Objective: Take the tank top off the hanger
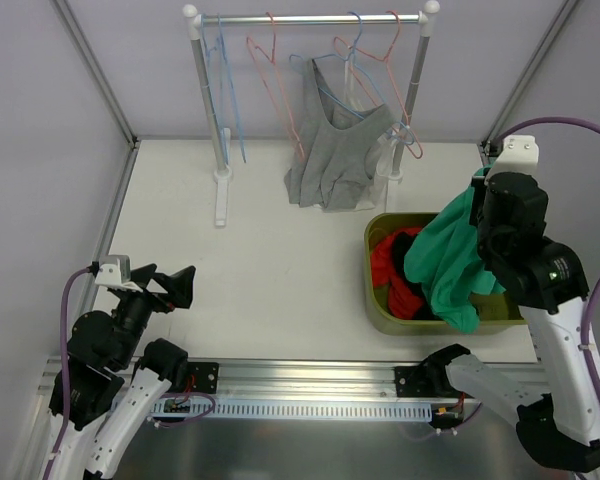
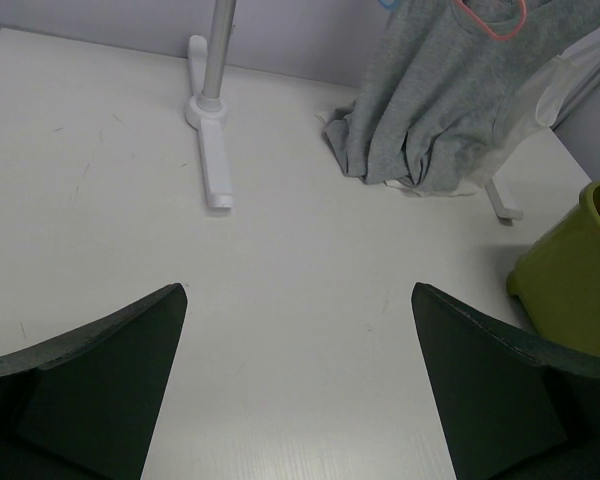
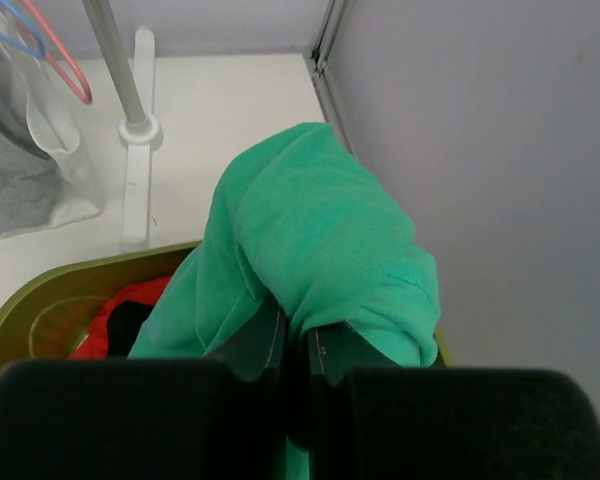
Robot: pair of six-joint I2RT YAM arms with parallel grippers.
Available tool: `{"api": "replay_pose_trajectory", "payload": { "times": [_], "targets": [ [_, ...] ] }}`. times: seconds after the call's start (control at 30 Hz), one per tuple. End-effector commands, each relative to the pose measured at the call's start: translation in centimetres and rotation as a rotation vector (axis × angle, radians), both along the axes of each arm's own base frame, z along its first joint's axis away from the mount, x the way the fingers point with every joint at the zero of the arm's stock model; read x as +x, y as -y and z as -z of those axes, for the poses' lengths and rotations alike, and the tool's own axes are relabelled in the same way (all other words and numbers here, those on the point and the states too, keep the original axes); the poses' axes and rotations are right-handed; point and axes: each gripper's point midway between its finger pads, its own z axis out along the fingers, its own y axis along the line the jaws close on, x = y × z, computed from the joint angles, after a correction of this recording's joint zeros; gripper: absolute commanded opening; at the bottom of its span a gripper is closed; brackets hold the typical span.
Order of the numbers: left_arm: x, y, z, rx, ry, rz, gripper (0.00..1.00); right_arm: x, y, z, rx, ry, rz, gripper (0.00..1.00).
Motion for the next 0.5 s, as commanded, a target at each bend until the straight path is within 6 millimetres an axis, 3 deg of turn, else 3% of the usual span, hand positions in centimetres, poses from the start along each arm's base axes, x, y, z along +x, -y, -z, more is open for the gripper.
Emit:
{"api": "replay_pose_trajectory", "payload": {
  "times": [0.0,0.1,0.13,0.2,0.23,0.3,0.33,0.47],
  "targets": [
    [0.1,-0.2,-0.5,0.022,0.011,-0.008,0.99,1.3,-1.3,1.8,0.199,0.046,-0.022,0.00],
    [0.1,-0.3,-0.5,0.021,0.012,-0.008,0.99,2.1,-2.2,5.6,0.309,0.006,-0.050,0.00],
    [0.0,-0.3,-0.5,0.018,0.015,-0.010,0.99,2.2,-2.6,9.3,0.350,-0.059,-0.035,0.00],
    [-0.1,-0.4,-0.6,0.015,0.022,-0.011,0.99,2.4,-3.2,11.7,0.429,-0.063,-0.030,0.00],
    [-0.1,-0.4,-0.6,0.014,0.020,-0.011,0.99,2.4,-3.5,15.4,0.466,-0.123,-0.007,0.00],
    [-0.1,-0.4,-0.6,0.014,0.020,-0.011,0.99,3.2,-4.5,18.0,0.524,-0.161,-0.018,0.00],
    [-0.1,-0.3,-0.6,0.014,0.020,-0.008,0.99,3.2,-4.7,20.5,0.555,-0.215,-0.001,0.00],
    [-0.1,-0.2,-0.6,0.015,0.022,0.001,0.99,4.5,-6.5,26.9,0.688,-0.375,0.009,0.00]
  ]
}}
